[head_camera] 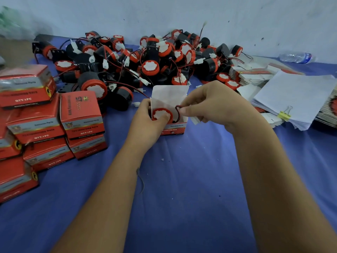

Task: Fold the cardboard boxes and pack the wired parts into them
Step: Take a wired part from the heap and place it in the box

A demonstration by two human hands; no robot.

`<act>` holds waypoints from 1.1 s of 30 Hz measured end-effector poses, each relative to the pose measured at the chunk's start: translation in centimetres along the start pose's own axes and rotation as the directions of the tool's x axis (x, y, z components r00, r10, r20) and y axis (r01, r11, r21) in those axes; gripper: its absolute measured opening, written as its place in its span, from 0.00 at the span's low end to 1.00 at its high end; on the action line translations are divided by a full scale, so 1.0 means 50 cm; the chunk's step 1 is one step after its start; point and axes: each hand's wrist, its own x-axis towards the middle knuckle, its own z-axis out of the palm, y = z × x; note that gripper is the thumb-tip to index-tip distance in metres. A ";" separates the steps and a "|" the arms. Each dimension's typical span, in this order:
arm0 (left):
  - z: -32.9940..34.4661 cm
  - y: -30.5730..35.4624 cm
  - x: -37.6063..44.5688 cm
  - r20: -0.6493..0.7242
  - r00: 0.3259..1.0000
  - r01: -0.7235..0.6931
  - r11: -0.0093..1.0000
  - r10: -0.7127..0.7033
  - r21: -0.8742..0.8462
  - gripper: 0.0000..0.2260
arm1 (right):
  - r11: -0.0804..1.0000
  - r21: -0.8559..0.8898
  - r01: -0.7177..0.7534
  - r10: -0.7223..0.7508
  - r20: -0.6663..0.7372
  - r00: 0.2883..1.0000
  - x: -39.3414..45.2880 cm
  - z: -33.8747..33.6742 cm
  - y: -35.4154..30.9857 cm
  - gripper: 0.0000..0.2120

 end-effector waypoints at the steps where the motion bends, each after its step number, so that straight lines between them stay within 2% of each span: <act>1: 0.000 0.000 0.000 0.004 1.000 -0.001 1.000 0.001 -0.004 0.11 | 1.000 0.027 0.001 -0.001 -0.012 1.000 0.006 0.002 0.000 0.02; 5: -0.001 0.000 0.000 0.029 1.000 -0.008 1.000 0.008 -0.010 0.09 | 0.998 0.048 0.029 -0.024 -0.090 0.996 0.025 0.008 0.002 0.03; 9: -0.002 0.000 0.001 0.054 0.998 -0.016 1.000 0.017 -0.020 0.09 | 0.993 0.117 0.006 0.003 -0.076 0.997 0.039 0.022 -0.007 0.02; 18: -0.005 0.000 0.001 0.078 0.996 -0.030 0.999 0.033 -0.042 0.10 | 0.969 -0.200 0.146 -0.196 -0.261 0.945 0.060 0.067 0.004 0.02; 21: -0.003 0.000 0.003 0.052 0.999 -0.014 1.000 0.016 -0.027 0.10 | 0.871 -0.479 0.112 -0.251 -0.236 0.939 0.059 0.082 0.022 0.04; 24: 0.003 0.000 0.001 0.029 1.000 0.001 1.000 0.000 -0.017 0.11 | 0.775 -0.629 0.063 -0.259 -0.225 0.939 0.050 0.090 0.028 0.04; 27: 0.005 0.002 -0.002 0.020 1.000 -0.001 1.000 0.001 -0.007 0.10 | 0.733 -0.677 0.061 -0.278 -0.217 0.936 0.048 0.094 0.025 0.06; 30: 0.007 0.004 -0.002 0.007 1.000 0.007 1.000 -0.007 -0.001 0.09 | 0.748 -0.663 0.037 -0.230 -0.207 0.951 0.047 0.092 0.027 0.07; 33: 0.011 0.005 -0.002 -0.020 1.000 0.014 1.000 -0.014 0.018 0.08 | 0.778 -0.629 0.003 -0.211 -0.257 0.943 0.039 0.095 0.040 0.07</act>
